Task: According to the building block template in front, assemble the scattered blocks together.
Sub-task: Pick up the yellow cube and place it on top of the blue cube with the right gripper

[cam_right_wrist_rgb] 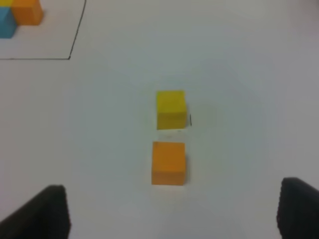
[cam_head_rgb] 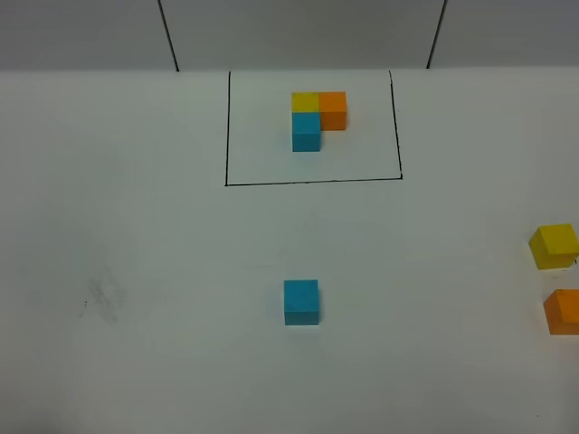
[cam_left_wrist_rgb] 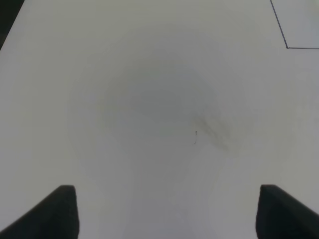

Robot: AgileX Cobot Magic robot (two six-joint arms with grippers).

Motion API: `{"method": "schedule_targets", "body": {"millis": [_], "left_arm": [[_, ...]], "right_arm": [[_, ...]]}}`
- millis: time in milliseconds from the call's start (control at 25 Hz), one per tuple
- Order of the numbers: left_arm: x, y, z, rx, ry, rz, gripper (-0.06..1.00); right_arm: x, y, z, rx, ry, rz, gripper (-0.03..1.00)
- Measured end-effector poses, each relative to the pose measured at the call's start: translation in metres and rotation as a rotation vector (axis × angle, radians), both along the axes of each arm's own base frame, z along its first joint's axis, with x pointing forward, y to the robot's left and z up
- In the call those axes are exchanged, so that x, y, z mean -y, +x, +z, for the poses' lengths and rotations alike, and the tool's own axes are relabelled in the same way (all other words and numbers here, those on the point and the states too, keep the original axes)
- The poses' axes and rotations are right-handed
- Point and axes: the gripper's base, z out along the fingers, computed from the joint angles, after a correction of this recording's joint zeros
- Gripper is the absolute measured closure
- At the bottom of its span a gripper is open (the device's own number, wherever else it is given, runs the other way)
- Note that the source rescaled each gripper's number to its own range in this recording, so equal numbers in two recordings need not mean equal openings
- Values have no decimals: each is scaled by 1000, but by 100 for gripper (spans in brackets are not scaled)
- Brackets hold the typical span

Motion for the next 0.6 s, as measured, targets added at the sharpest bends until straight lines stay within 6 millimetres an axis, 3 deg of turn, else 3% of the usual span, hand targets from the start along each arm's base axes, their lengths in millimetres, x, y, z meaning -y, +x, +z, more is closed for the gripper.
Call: {"method": "schedule_targets", "body": {"millis": [200, 320, 480, 600], "left_arm": [[0, 0, 0, 0, 0, 0, 39], [0, 0, 0, 0, 0, 0, 39], [0, 0, 0, 0, 0, 0, 39], [0, 0, 0, 0, 0, 0, 40]], "right_arm": [[1, 3, 0, -17, 4, -9, 26], [3, 14, 1, -82, 17, -26, 25], [7, 52, 18, -163, 48, -45, 25], [12, 93, 29, -260, 56, -52, 25]]}}
